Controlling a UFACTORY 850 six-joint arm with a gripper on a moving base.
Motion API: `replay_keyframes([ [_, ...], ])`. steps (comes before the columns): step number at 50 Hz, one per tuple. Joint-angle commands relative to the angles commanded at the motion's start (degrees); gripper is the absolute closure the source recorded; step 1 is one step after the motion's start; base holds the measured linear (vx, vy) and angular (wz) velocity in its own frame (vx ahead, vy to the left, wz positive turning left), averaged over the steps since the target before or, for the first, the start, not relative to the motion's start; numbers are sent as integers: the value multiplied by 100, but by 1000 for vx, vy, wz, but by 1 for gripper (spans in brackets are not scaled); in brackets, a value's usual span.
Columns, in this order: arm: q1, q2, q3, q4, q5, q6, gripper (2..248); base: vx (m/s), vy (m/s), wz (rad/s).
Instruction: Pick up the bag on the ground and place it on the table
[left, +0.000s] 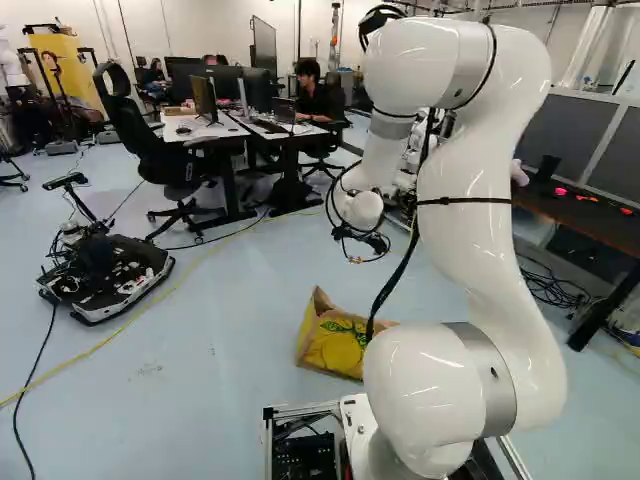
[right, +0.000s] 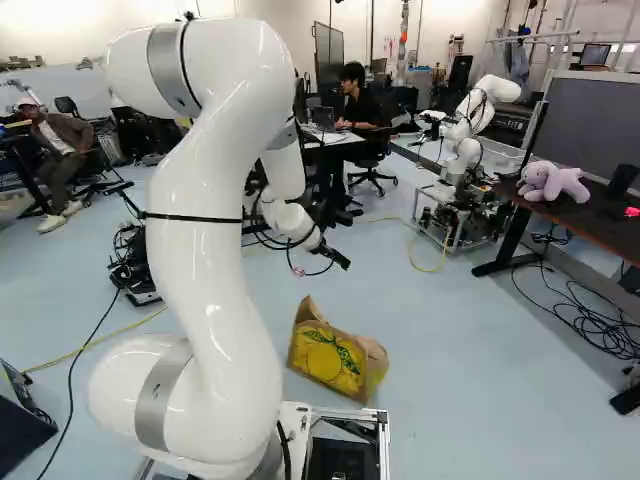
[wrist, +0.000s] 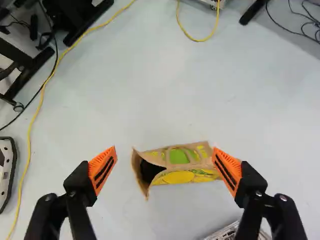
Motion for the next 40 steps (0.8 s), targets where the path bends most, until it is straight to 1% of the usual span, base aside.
replay_keyframes([
  [16, -143, -510, -460, 363, -584, 0, 3, 0, 0, 0],
  [28, -287, -873, -786, 609, -997, 0, 3, 0, 0, 0],
  [40, -444, -1182, -1039, 795, -1319, 0, 3, 0, 0, 0],
])
